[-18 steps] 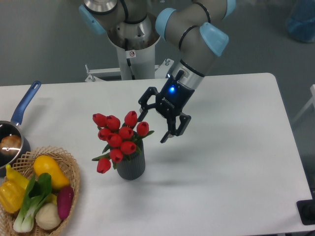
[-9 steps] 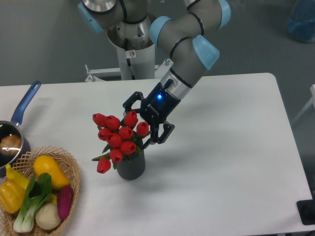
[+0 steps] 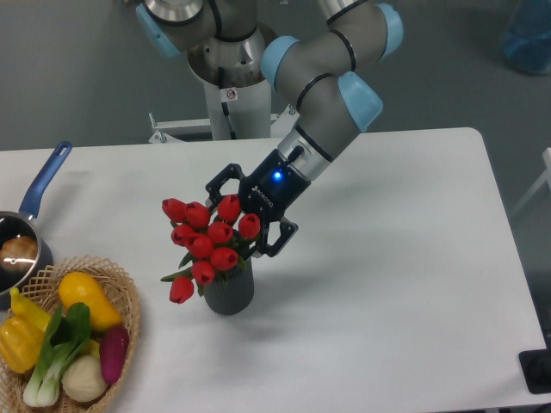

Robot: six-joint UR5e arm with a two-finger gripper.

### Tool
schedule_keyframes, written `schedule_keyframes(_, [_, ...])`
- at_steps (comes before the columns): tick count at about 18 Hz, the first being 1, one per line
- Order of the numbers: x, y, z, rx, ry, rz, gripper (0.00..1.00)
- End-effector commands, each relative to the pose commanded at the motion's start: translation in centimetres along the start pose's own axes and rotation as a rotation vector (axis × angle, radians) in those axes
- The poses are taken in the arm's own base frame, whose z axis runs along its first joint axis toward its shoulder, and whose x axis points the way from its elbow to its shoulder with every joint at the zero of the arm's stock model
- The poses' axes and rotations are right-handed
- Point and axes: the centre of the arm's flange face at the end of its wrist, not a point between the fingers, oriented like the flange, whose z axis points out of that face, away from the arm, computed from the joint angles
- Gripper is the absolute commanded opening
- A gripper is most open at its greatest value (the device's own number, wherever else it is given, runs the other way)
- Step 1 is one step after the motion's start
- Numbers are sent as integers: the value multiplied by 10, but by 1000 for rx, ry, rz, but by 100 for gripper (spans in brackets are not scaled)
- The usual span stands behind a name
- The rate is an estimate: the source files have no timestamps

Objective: Pick up the flowers from the vase
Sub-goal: 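Close the gripper around the tulip stems below the blooms, then lift the gripped tulips straight up out of the grey vase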

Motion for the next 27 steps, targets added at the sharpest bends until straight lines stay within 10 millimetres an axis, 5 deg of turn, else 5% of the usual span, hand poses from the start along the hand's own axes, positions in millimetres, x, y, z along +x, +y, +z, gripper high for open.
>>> schedule_keyframes(3, [-2,-2,-4,15,-4,6,25])
schedule_keyframes(7, [-8,-8,-14,44,-16,14,4])
schedule_keyframes(18, [-12,-23,-29,101,-27,12,0])
schedule_keyframes(27, [-9,-62,-60,169,-53,-47,0])
